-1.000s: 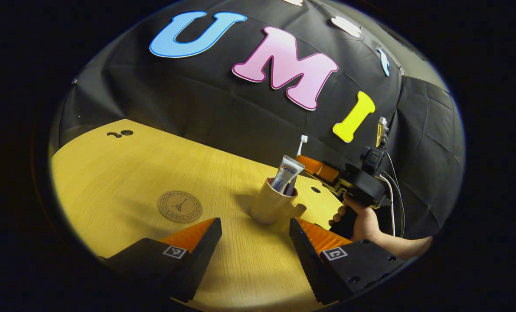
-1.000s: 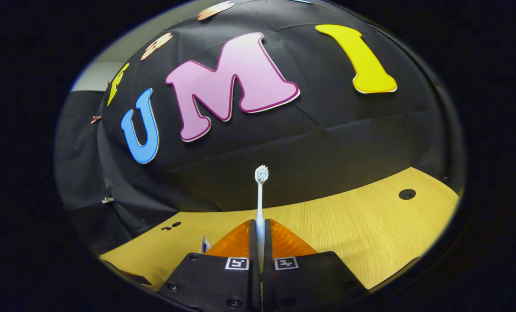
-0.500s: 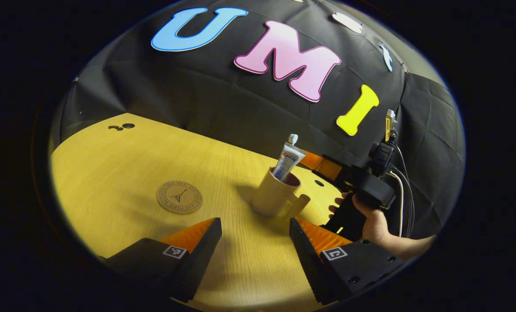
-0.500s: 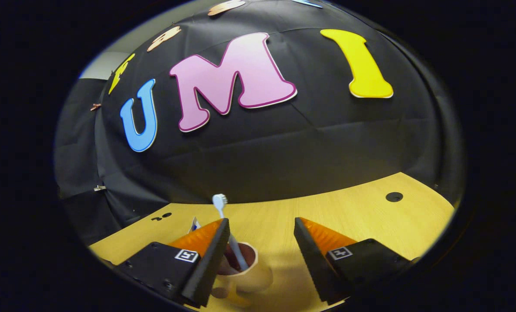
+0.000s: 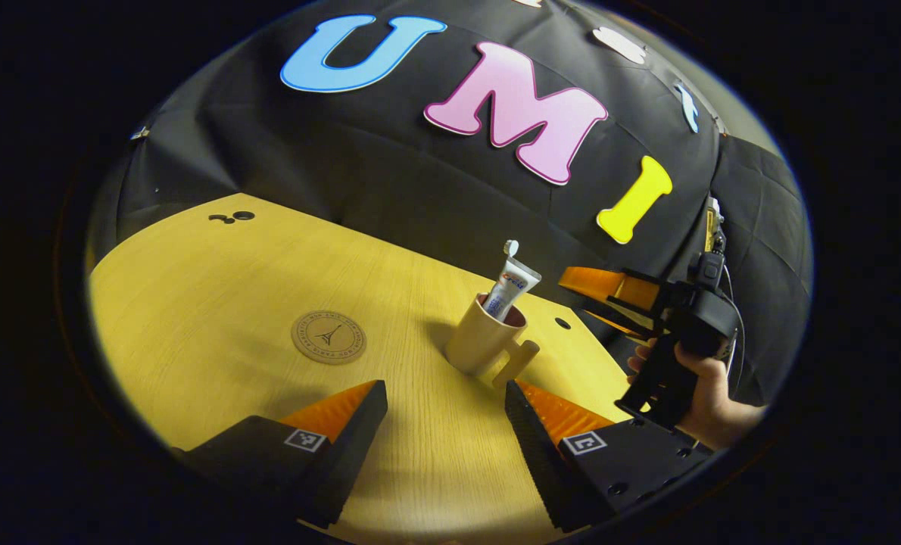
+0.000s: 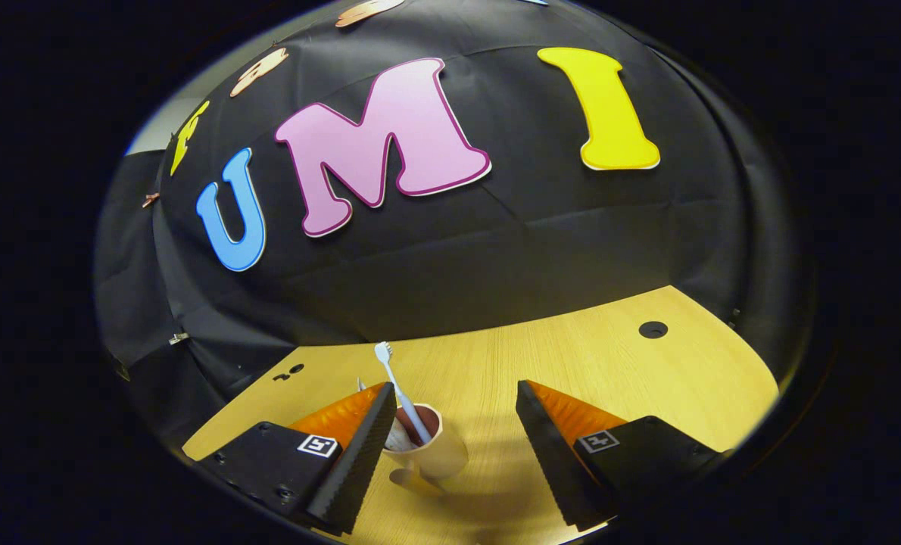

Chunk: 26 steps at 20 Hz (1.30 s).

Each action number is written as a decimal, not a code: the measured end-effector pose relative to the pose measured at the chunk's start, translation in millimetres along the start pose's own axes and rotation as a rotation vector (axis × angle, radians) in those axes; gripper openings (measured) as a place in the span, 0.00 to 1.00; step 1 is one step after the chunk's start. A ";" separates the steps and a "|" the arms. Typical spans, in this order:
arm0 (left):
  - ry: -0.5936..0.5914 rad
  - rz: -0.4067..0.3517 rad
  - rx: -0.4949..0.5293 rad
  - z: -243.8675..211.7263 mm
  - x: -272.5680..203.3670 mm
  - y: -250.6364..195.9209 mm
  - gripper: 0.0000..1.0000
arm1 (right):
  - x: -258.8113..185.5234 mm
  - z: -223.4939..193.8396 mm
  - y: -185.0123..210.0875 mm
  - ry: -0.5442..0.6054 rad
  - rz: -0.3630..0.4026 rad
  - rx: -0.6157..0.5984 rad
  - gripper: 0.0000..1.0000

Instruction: Put the toothbrush and toothpaste on the desktop into the cup, then pick up the cup and place it on the coaster on the desktop.

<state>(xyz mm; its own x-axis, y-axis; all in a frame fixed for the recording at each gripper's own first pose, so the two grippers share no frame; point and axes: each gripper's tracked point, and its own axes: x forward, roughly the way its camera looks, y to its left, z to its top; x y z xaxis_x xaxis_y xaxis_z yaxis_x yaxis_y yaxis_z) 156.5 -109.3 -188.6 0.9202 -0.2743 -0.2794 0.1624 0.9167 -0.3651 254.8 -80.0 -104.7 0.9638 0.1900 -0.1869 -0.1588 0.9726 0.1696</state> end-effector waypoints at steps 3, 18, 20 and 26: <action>0.009 0.060 0.036 -7.1 -8.7 15.6 0.97 | -5.8 -4.5 1.9 0.122 -0.017 0.017 0.98; 0.033 0.180 0.058 -1.8 -71.9 36.8 0.98 | -20.3 -79.6 50.7 0.717 -0.006 -0.168 0.98; 0.037 0.189 0.067 -1.0 -79.8 39.9 0.98 | -18.7 -97.0 49.9 0.777 -0.016 -0.190 0.98; 0.076 0.211 0.048 -7.4 -95.1 51.7 0.98 | -0.3 -129.5 33.0 0.878 -0.071 -0.199 0.98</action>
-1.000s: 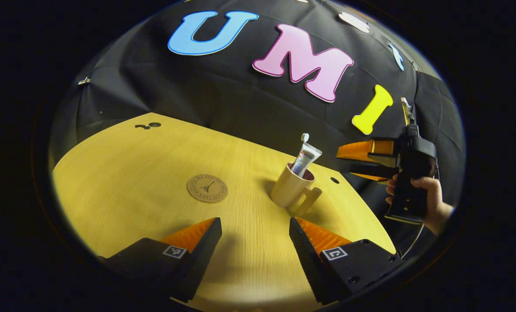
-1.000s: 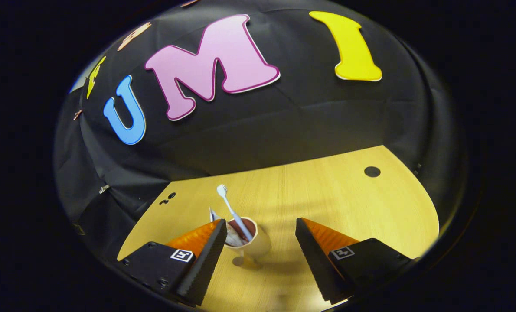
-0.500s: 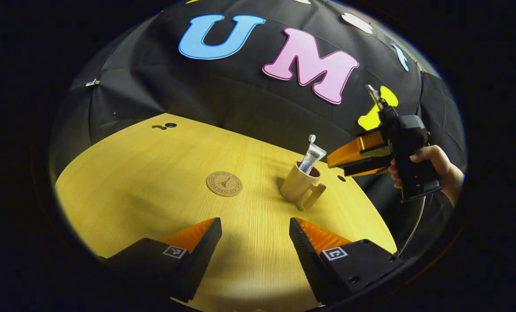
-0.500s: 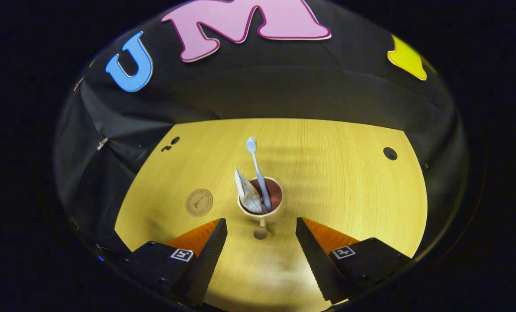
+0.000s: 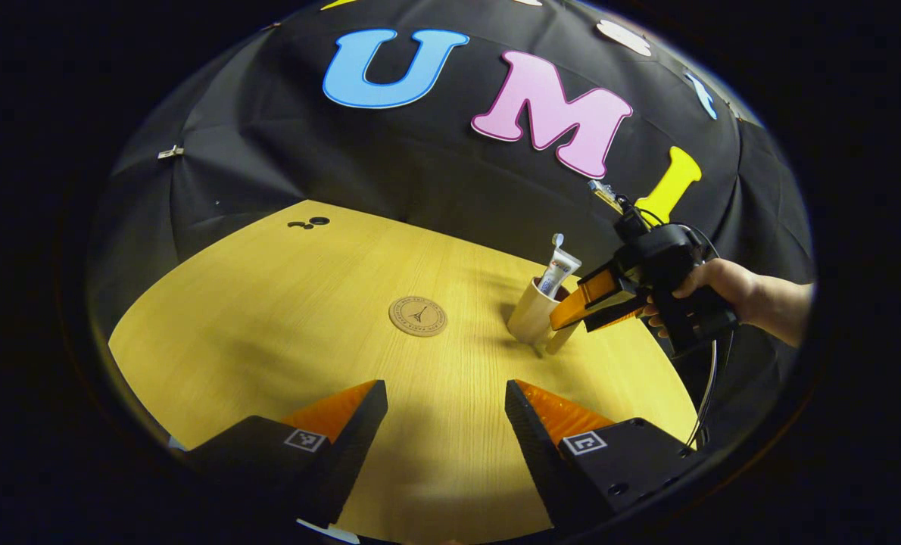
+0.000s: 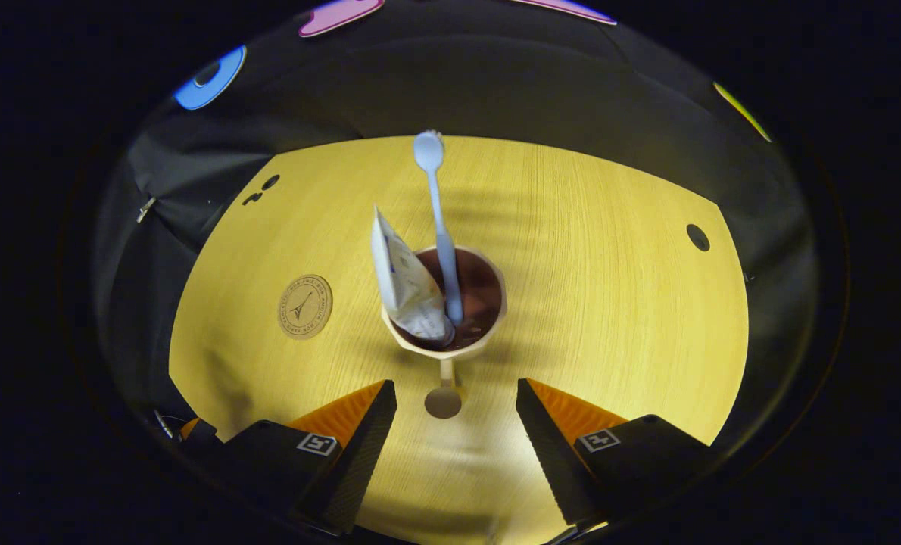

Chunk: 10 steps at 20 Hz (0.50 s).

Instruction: Put the toothbrush and toothpaste on the desktop into the cup, then pick up the cup and place it on the coaster on the desktop.

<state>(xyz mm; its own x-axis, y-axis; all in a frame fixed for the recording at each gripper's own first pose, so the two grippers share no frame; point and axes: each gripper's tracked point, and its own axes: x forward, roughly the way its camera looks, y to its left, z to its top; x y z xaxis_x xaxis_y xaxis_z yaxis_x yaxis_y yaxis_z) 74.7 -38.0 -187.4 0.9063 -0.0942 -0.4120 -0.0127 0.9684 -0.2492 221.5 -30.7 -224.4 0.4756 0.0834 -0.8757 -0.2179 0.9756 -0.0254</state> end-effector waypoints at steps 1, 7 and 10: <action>0.009 0.004 -0.002 -1.4 -0.6 1.8 0.98 | 4.6 -1.8 0.9 0.018 0.004 0.009 0.98; 0.043 0.024 -0.016 -4.3 6.8 7.9 0.98 | 31.5 -6.2 1.8 0.085 -0.033 0.019 0.98; 0.052 0.020 -0.027 -3.3 11.3 7.8 0.98 | 39.2 -5.0 0.1 0.116 -0.045 0.011 0.98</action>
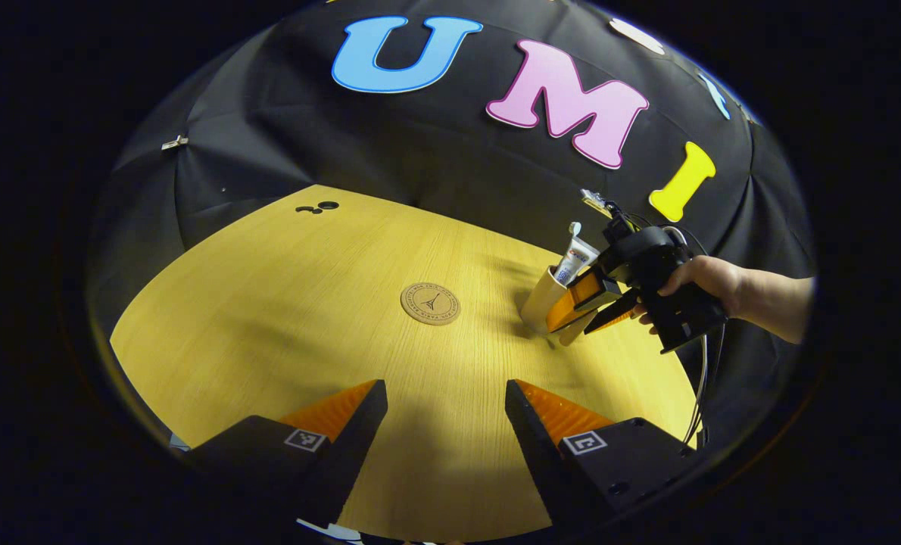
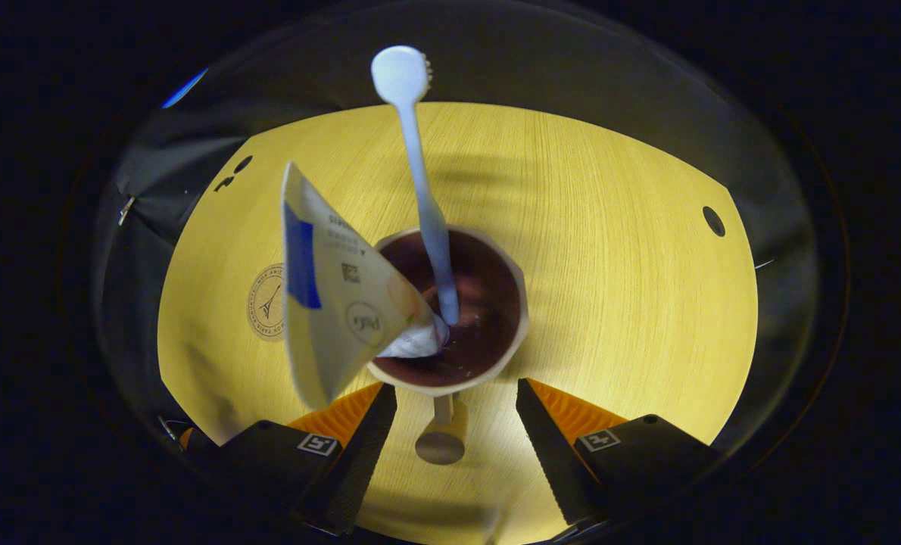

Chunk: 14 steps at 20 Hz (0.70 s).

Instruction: Put the toothbrush and toothpaste on the desktop into the cup, then pick up the cup and place it on the coaster on the desktop.

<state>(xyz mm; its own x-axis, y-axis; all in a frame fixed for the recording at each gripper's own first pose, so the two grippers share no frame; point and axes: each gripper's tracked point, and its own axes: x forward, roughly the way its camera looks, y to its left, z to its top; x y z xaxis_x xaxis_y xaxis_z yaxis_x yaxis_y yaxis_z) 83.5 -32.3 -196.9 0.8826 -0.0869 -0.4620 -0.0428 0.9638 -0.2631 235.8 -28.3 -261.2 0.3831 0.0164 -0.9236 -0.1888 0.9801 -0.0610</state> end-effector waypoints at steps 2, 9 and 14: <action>0.010 -0.005 -0.003 -0.1 2.8 -1.3 0.98 | 4.2 1.1 -0.3 0.014 -0.009 -0.010 1.00; 0.034 -0.039 -0.006 2.7 7.5 -7.4 0.98 | 9.5 -0.2 5.5 0.064 0.003 0.016 0.68; 0.055 -0.059 0.014 4.7 7.1 -15.5 0.98 | 8.6 -0.7 2.7 0.056 -0.040 -0.046 0.36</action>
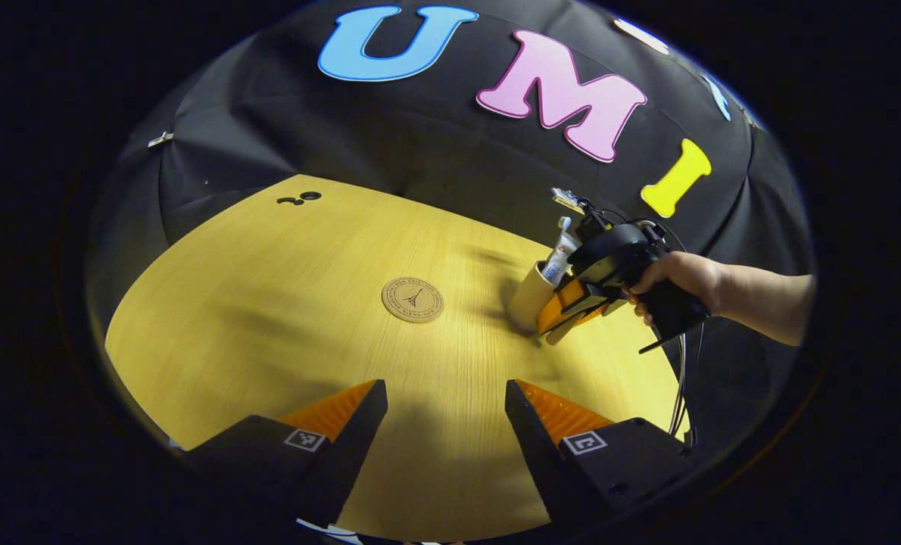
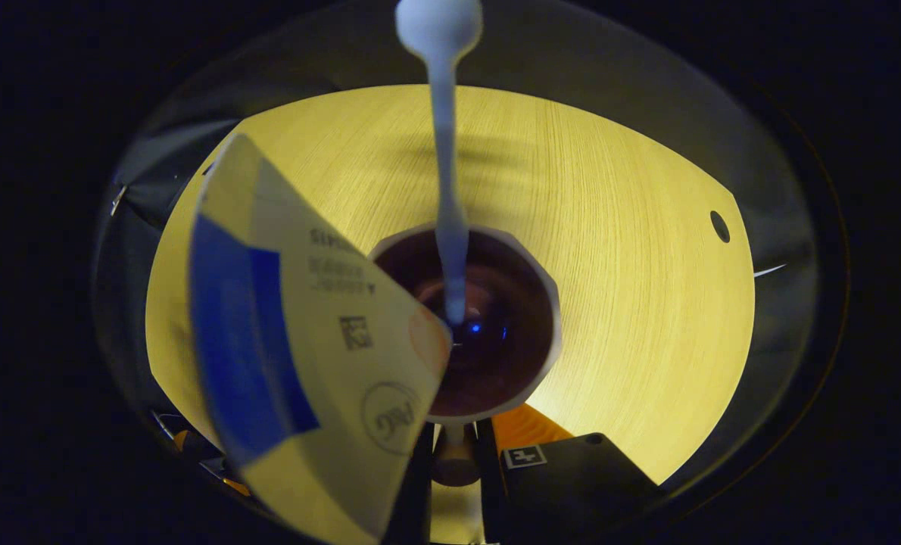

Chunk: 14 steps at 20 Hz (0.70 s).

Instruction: Put the toothbrush and toothpaste on the desktop into the cup, then pick up the cup and place it on the coaster on the desktop.

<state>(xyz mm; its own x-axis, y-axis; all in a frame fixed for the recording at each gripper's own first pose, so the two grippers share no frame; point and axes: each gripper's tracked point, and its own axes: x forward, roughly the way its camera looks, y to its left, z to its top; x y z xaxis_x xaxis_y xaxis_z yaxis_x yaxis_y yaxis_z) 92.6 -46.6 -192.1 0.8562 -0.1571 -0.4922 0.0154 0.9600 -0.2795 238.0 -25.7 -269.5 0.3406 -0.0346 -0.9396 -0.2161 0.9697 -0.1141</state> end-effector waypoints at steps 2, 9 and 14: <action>0.002 -0.009 0.009 3.0 -3.0 -3.1 0.98 | -2.8 -0.7 1.3 -0.008 -0.003 -0.021 0.34; 0.009 -0.040 0.016 5.4 -10.3 -0.2 0.98 | -19.4 10.4 31.1 -0.040 0.008 -0.066 0.34; -0.006 -0.019 0.011 4.6 -20.1 19.9 0.98 | -25.1 29.8 76.2 -0.055 0.035 -0.106 0.34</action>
<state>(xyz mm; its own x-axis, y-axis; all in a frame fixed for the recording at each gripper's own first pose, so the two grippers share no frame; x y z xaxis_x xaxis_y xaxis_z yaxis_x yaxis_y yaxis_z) 78.1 -23.3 -184.0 0.8589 -0.1741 -0.4816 0.0376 0.9593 -0.2798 240.2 56.3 -244.9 0.3807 0.0148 -0.9246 -0.3233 0.9389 -0.1181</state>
